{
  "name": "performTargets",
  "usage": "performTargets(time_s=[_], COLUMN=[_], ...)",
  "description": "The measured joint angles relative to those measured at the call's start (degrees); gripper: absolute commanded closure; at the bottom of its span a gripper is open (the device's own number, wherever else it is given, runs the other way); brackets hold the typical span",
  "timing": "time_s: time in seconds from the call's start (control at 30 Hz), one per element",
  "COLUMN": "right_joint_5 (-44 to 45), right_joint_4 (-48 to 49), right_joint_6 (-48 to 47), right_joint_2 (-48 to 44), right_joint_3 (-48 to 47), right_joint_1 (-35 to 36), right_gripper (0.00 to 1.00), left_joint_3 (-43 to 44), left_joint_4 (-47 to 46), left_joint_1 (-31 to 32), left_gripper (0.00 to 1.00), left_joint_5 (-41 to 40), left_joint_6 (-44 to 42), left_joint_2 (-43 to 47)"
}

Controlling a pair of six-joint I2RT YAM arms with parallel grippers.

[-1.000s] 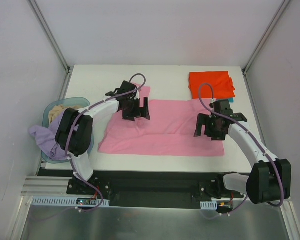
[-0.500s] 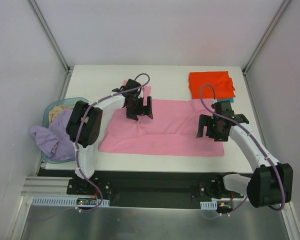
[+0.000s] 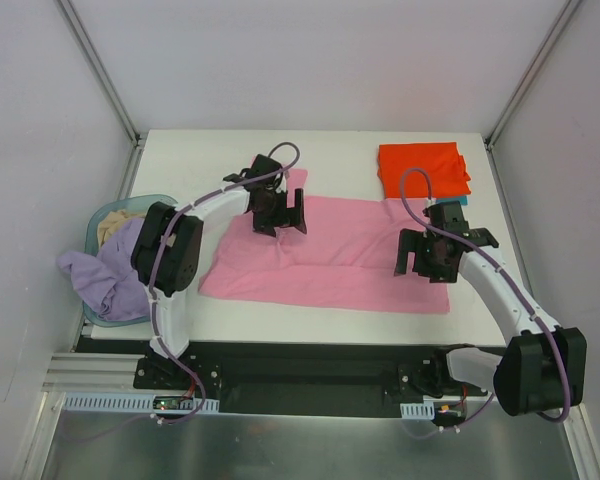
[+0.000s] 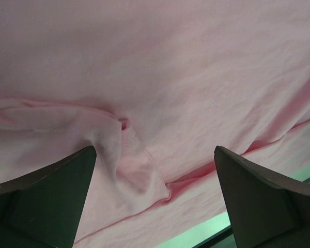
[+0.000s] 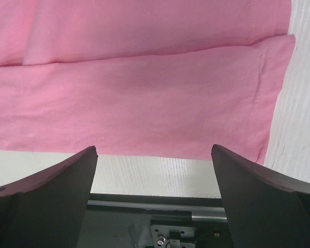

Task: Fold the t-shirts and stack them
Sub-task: Fold the tshirt

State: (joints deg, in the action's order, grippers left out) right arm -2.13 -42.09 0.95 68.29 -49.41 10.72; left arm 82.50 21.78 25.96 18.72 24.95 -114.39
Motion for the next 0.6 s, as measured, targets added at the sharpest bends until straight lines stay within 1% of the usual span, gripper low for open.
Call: performTargets(time_s=[0.1, 0.2, 0.33, 0.43, 0.5, 0.53, 0.6], right_joint_5=[-0.2, -1.11, -5.03, -8.24, -10.21, -11.02, -11.87], right_joint_4=[0.02, 0.24, 2.89, 5.9, 8.04, 8.98, 11.04], right_joint_6=[0.0, 0.0, 0.09, 0.48, 0.79, 0.98, 1.14], right_joint_2=[-0.46, -1.55, -1.9, -0.66, 3.06, 6.34, 11.93], right_joint_3=[0.02, 0.02, 0.02, -0.98, -4.04, -7.13, -12.09], right_joint_1=[0.0, 0.04, 0.87, 3.85, 7.28, 9.31, 12.26], right_gripper=[0.03, 0.03, 0.03, 0.03, 0.01, 0.03, 0.21], left_joint_3=[-2.32, -4.72, -7.1, -10.01, -12.59, -14.47, -17.31], left_joint_4=[0.74, 1.31, 0.55, -0.11, -0.48, -0.33, -0.17], left_joint_1=[0.0, -0.02, -1.01, -3.58, -6.19, -7.45, -8.94], left_gripper=[0.01, 0.01, 0.01, 0.01, 0.01, 0.01, 0.01], left_joint_5=[-1.9, -4.94, -7.23, -6.51, -5.55, -5.33, -5.33], left_joint_6=[0.22, 1.14, 2.12, 3.69, 4.87, 5.57, 6.25], left_joint_2=[4.52, 12.28, 20.7, 23.34, 23.19, 22.82, 22.08])
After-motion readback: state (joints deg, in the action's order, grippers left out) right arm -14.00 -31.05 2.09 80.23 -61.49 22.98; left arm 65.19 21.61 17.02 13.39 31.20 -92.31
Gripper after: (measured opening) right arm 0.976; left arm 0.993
